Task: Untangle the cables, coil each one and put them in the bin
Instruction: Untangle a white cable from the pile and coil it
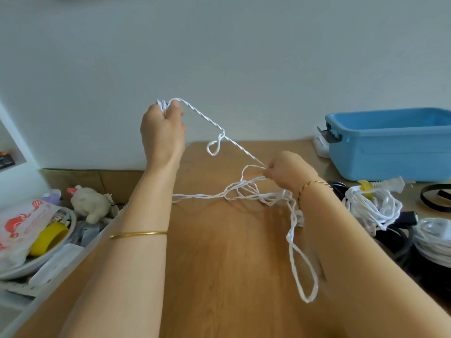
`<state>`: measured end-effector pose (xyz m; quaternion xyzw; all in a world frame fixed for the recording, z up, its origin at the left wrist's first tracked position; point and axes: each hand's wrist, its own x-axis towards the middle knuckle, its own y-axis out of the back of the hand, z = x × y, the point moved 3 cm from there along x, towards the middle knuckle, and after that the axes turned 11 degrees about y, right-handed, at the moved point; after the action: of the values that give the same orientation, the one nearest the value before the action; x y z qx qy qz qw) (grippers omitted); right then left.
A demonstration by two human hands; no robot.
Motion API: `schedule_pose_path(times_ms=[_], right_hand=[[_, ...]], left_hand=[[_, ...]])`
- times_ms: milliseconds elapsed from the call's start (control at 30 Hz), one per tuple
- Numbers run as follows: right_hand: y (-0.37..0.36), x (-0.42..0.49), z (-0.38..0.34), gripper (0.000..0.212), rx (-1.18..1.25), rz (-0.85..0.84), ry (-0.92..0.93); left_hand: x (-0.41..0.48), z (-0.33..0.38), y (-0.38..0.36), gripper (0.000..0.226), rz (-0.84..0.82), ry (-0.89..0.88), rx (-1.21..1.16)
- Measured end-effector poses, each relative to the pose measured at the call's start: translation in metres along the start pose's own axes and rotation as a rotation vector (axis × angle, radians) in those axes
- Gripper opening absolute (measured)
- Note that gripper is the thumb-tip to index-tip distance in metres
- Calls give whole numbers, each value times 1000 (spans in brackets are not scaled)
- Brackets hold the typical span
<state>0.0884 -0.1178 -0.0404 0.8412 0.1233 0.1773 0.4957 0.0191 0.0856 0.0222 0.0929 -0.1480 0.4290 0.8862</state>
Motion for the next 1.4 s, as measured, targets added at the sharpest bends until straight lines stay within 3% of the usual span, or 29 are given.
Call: schedule_pose_path(times_ms=[133,233,300,333,467,567,800,967,1100,1267,1400], right_hand=[[-1,-6,-16,4,-191,6,65],[3,-5,-34,48,-127,34,247],[9,-8,-49,67,108,63,365],[12,-10,-56,67,276,69,414],[18,-18,-68,24,951,95,461],[20,-15,-64,21,1218,187,359],[17,-9,-42,26,1231,458,231],[12,-5,-19,28,1111,472,40],[12,-2,-6,36,787,513,-83],[1,1,6,29,423,369,-148],[-7,2,4,22,164,210,-174]], left_hand=[[-9,1,-11,24,-192,19,113],[-15,-2,-20,24,-264,15,226],[-17,-4,-23,22,-288,25,272],[-19,-5,-24,23,-299,29,289],[-22,-8,-25,31,-329,39,345],[-24,-11,-26,31,-352,68,405],[-30,-17,-29,55,-419,246,397],[-28,-8,-23,49,-600,485,17],[-28,2,-16,43,-677,603,-256],[-12,10,4,40,-528,584,-513],[-17,8,0,39,-503,536,-391]])
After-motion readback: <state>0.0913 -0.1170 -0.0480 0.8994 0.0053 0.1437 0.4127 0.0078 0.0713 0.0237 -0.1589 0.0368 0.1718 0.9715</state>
